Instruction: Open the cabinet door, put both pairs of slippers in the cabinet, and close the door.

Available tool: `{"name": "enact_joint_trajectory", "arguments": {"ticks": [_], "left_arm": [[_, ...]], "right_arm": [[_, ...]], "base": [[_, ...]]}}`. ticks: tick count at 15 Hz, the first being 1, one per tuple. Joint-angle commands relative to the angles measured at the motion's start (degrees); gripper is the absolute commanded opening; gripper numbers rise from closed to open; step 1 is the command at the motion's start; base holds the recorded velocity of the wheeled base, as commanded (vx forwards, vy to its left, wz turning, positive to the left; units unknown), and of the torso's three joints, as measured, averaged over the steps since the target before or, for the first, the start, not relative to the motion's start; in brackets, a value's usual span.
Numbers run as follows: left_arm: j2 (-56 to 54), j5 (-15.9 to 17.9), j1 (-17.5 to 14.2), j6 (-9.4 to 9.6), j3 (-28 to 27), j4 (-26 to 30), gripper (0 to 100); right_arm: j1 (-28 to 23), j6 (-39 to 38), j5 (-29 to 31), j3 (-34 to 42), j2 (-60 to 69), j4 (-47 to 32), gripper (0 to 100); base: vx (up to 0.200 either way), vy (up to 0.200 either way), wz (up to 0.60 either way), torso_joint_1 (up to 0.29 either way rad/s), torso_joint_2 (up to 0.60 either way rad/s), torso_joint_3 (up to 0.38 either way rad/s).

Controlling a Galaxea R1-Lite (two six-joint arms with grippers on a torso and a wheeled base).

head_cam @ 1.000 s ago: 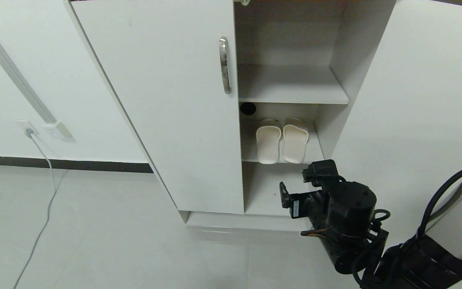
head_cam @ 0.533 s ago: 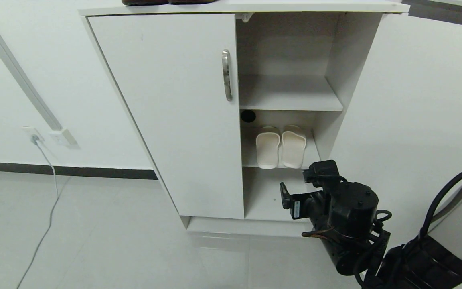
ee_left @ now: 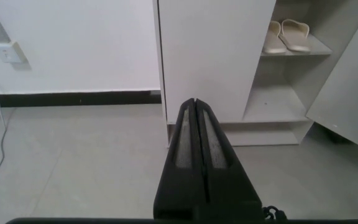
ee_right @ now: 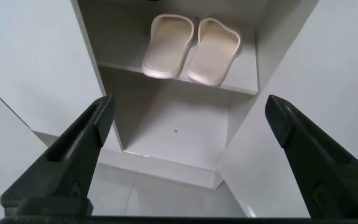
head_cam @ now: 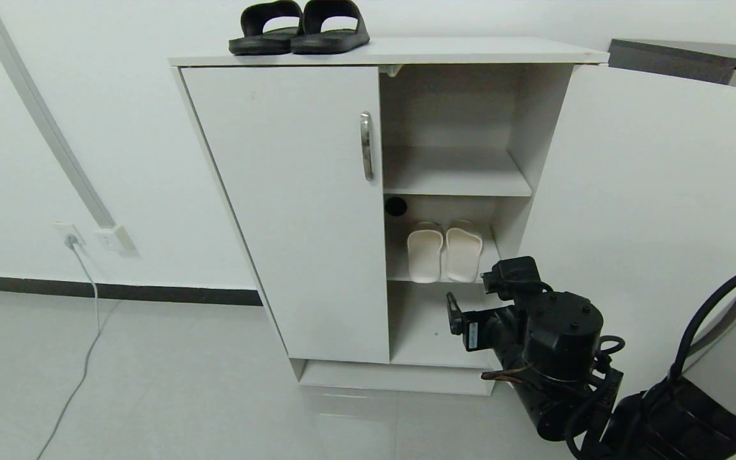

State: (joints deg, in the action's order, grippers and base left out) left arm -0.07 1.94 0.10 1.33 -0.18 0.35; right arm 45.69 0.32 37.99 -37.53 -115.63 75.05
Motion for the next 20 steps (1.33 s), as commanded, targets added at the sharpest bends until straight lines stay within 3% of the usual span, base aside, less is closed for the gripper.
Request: {"name": "enact_joint_trajectory", "arguments": {"ticks": [1,5,20], "left_arm": [[0.07,0.00,-0.01,-0.01,0.01,0.00,0],[0.07,0.00,-0.01,-0.01,0.01,0.00,0],[0.07,0.00,-0.01,-0.01,0.01,0.00,0]], "right_arm": [[0.01,0.03,-0.02,0.01,-0.12,0.01,100],[0.01,0.03,-0.02,-0.08,-0.12,0.01,100],[-0.16,1.79,-0.28,1.68,-0.21,2.65,100]], "base": [[0.000,0.000,0.00,0.000,0.00,0.000],[0.000,0.000,0.00,0.000,0.00,0.000],[0.000,0.200,0.00,0.003,0.00,0.006]]}}
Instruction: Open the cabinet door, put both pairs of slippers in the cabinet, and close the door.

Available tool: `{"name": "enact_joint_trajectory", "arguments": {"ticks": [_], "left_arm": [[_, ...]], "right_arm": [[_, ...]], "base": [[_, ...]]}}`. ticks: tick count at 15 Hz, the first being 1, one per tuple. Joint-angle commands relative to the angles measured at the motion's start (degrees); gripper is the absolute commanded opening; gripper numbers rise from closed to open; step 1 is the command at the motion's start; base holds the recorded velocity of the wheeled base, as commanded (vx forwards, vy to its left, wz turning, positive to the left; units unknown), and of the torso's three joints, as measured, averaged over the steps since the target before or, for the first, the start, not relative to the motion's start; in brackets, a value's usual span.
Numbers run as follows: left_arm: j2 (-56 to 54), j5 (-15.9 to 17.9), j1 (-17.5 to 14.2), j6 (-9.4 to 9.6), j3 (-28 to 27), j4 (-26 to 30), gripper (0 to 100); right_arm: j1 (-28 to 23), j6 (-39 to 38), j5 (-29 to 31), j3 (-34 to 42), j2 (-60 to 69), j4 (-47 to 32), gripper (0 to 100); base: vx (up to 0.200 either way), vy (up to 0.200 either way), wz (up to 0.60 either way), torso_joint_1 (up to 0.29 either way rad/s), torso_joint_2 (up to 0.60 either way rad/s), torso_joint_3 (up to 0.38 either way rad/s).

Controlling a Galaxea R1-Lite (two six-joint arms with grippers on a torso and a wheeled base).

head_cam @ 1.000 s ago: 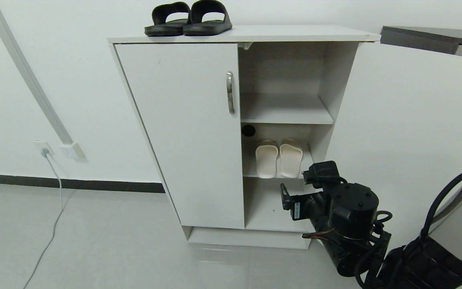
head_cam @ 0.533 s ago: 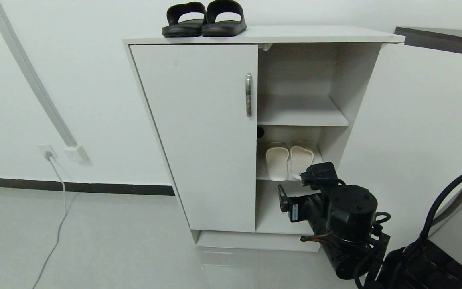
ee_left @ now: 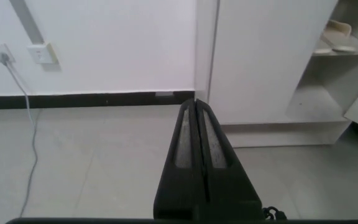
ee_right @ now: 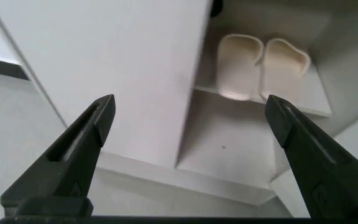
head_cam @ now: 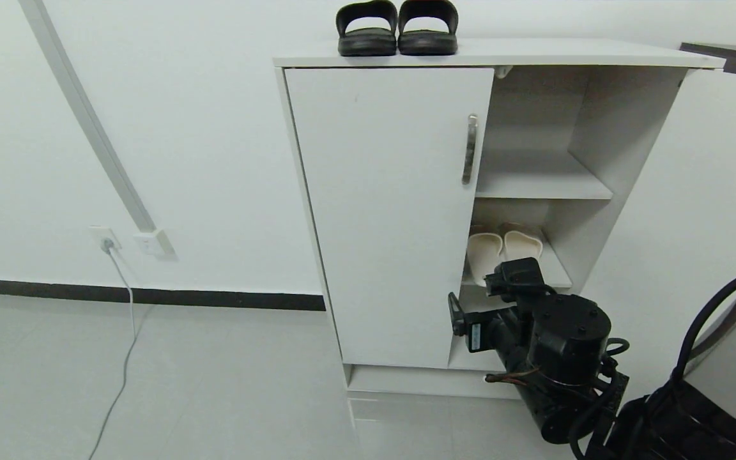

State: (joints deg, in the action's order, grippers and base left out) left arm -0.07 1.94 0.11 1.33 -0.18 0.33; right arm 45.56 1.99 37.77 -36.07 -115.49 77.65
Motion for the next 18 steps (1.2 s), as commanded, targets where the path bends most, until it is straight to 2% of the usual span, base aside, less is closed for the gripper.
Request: {"name": "enact_joint_trajectory", "arguments": {"ticks": [1,4,18], "left_arm": [[0.07,0.00,-0.02,-0.01,0.01,0.02,0],[0.07,0.00,-0.02,-0.01,0.01,0.02,0],[0.07,-0.09,-0.02,-0.10,0.01,0.02,0]], "right_arm": [[-0.12,0.30,-0.15,0.21,-0.35,0.48,100],[-0.12,0.56,-0.59,0.65,-0.35,1.45,100],[-0.20,2.23,-0.68,1.62,-0.61,3.56,100]], "base": [[0.000,0.200,0.00,-0.002,0.00,0.007],[0.000,0.200,0.00,0.002,0.00,0.001],[0.000,0.000,0.00,0.000,0.00,0.000]]}}
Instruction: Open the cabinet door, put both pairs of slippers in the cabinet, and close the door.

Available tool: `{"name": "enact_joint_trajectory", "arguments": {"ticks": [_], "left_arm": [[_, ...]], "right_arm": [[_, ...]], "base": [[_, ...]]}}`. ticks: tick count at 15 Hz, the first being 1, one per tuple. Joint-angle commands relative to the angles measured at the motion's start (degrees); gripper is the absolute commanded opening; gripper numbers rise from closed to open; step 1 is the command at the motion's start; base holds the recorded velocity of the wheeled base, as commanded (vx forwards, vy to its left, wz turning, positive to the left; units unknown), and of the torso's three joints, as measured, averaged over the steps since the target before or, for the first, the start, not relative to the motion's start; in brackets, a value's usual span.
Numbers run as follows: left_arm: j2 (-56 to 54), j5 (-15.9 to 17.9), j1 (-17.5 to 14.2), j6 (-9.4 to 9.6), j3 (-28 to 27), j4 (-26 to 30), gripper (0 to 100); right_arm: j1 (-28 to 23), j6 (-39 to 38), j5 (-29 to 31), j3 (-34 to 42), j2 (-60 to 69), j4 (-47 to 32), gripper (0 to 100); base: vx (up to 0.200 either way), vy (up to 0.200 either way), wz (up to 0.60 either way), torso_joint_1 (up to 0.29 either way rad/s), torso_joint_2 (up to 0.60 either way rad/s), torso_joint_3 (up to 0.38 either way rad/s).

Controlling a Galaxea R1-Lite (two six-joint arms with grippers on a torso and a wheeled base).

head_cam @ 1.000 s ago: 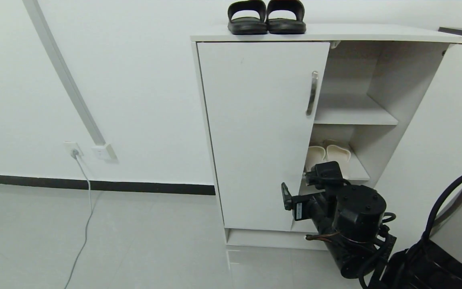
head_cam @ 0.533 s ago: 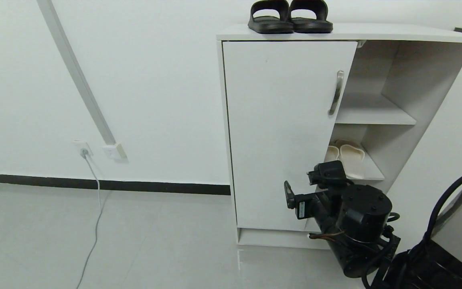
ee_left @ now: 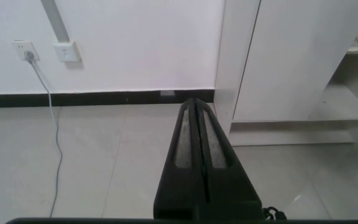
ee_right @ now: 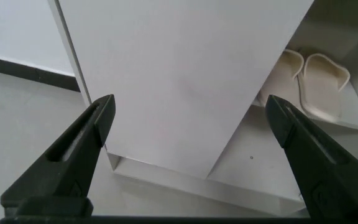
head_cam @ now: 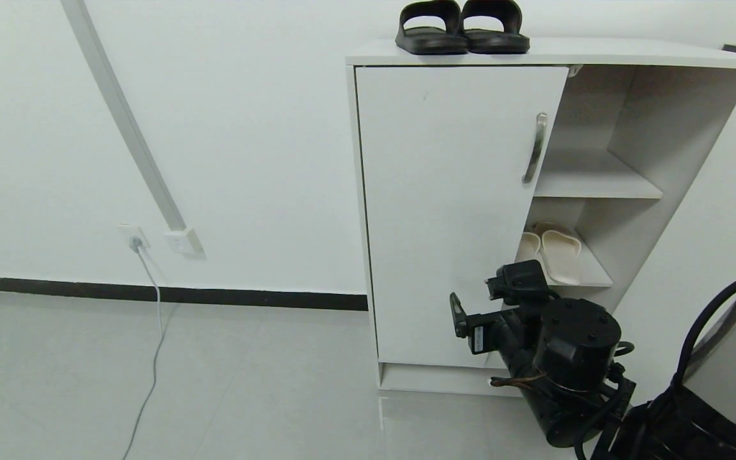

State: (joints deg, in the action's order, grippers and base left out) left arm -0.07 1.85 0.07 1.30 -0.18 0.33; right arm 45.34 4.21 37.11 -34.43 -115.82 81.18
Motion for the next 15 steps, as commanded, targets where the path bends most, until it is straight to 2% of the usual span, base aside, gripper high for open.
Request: {"name": "enact_joint_trajectory", "arguments": {"ticks": [1,3,6,15], "left_arm": [[0.07,-0.01,0.01,0.01,0.01,0.02,0],[0.07,-0.01,0.01,0.01,0.01,0.02,0],[0.07,-0.01,0.10,0.01,0.01,0.02,0],[0.07,-0.01,0.01,0.01,0.01,0.02,0]], "right_arm": [[0.01,0.01,-0.02,-0.03,-0.28,0.03,100],[0.01,0.01,0.07,-0.03,-0.28,-0.05,100],[0.01,0.10,0.07,-0.03,-0.28,-0.05,100],[0.10,0.36,0.07,0.15,-0.19,0.03,100]], "base": [[0.000,0.000,0.00,0.000,0.00,0.000],[0.000,0.000,0.00,-0.004,-0.09,-0.099],[0.000,0.000,0.00,0.006,-0.19,-0.343],[0.000,0.000,0.00,0.085,-0.49,-0.357]]}}
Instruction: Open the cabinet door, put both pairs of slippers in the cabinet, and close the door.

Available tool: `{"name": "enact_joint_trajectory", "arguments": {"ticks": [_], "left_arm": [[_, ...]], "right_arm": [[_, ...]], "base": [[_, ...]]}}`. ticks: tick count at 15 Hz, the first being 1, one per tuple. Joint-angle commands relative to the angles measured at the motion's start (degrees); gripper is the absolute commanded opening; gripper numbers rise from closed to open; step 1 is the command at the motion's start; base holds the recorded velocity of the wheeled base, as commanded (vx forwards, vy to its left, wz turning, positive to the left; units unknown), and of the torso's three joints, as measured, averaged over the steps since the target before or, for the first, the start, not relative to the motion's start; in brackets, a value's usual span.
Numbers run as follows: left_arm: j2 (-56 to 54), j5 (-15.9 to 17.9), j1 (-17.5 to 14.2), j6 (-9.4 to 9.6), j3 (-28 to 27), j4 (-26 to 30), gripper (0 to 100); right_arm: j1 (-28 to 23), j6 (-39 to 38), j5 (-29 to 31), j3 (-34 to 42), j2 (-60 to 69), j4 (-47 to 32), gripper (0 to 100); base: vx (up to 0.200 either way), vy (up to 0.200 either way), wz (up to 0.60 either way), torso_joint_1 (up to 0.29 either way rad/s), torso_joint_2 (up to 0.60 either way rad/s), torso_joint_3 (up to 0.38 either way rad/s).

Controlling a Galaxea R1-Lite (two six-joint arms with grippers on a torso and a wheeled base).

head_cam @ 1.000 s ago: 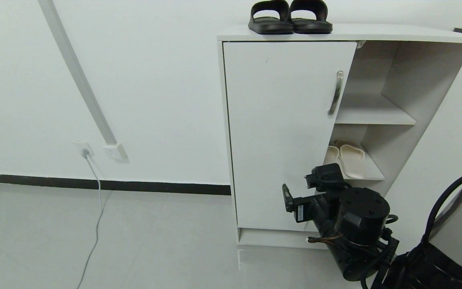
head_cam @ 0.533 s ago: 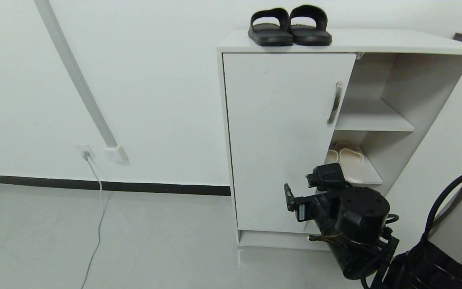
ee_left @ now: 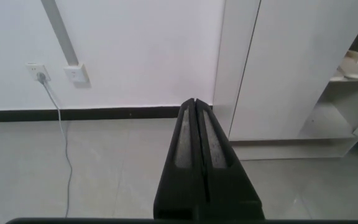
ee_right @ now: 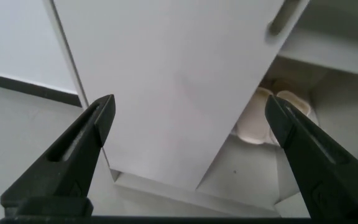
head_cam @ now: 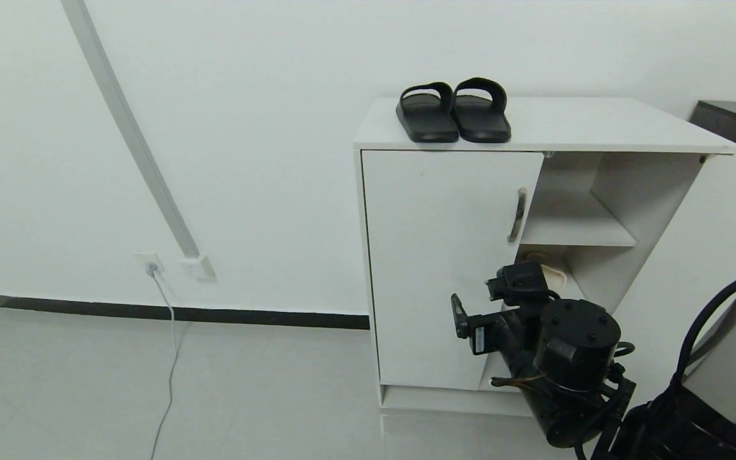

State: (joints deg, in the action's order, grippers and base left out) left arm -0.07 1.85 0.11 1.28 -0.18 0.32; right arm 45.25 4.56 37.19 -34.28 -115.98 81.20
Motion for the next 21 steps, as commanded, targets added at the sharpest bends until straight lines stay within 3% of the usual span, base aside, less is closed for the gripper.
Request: {"name": "enact_joint_trajectory", "arguments": {"ticks": [1,21], "left_arm": [[0.07,-0.01,-0.02,-0.05,0.01,0.03,0],[0.07,-0.01,-0.02,0.04,0.01,0.03,0]], "right_arm": [[0.10,0.01,-0.02,0.00,-0.12,0.01,100],[-0.60,0.01,-1.69,-0.44,0.67,0.10,100]], "base": [[0.000,0.000,0.00,0.144,-0.46,-0.330],[0.000,0.000,0.00,0.211,-0.53,-0.325]]}}
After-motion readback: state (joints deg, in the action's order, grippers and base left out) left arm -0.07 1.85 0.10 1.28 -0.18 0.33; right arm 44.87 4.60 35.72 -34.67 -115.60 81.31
